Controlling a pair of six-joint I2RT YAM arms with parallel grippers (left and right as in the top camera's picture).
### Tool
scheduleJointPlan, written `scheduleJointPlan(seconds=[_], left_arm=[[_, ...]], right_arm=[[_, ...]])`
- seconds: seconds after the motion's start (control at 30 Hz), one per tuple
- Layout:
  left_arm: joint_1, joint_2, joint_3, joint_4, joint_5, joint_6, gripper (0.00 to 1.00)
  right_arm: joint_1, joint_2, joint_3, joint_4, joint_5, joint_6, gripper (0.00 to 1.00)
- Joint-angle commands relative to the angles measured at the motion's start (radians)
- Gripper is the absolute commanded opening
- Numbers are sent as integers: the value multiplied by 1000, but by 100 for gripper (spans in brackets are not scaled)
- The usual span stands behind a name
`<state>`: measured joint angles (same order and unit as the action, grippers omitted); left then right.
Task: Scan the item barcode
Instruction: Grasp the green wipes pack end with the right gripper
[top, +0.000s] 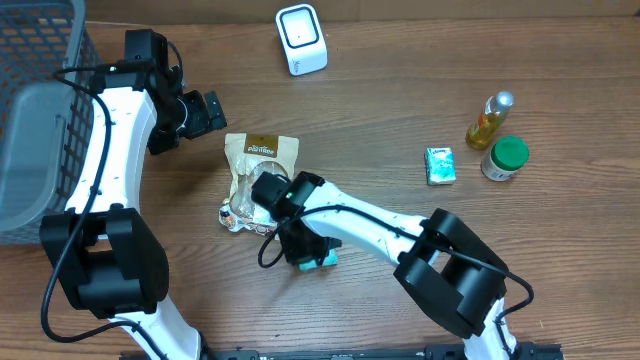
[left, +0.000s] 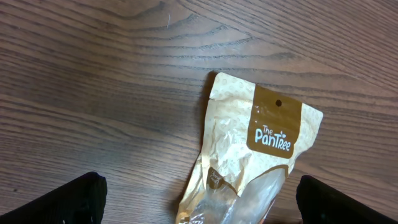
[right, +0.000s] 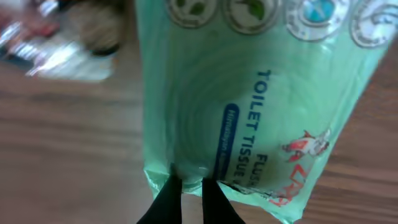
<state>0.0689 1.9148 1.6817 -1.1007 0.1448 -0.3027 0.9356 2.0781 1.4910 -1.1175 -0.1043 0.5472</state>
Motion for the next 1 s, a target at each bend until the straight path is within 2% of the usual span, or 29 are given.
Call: scheduleJointPlan(seconds=[0.0, 0.1, 0.2, 0.23, 0.27, 0.33, 0.57, 0.67, 0.73, 0.87, 0.97], left_arm=[[-3, -13, 10, -2, 1, 22, 100], [-3, -13, 10, -2, 1, 22, 100], [-3, -13, 10, -2, 1, 22, 100], [-3, -13, 10, -2, 1, 22, 100], [-3, -13, 10, -2, 1, 22, 100], [-3, -13, 10, -2, 1, 22, 100], [-3, -13, 10, -2, 1, 22, 100], [-3, -13, 10, -2, 1, 22, 100], [-3, -13, 10, -2, 1, 22, 100], [-3, -13, 10, -2, 1, 22, 100], [-3, -13, 10, -2, 1, 22, 99]], right_arm=[[-74, 8, -4, 9, 142, 1, 11], [-125, 8, -4, 39, 145, -27, 12], [-170, 8, -4, 60, 132, -56, 18], [-181, 8, -4, 66, 118, -80, 23], [-188, 8, -3, 73, 108, -104, 32], [-205, 8, 12, 69, 86, -165, 39], [-227, 7, 230, -108, 97, -186, 50], [-227, 7, 305, -151, 132, -186, 60], [-227, 7, 311, -161, 159, -201, 69], [-231, 10, 283, -175, 203, -212, 71], [-231, 10, 246, -157, 233, -212, 78]])
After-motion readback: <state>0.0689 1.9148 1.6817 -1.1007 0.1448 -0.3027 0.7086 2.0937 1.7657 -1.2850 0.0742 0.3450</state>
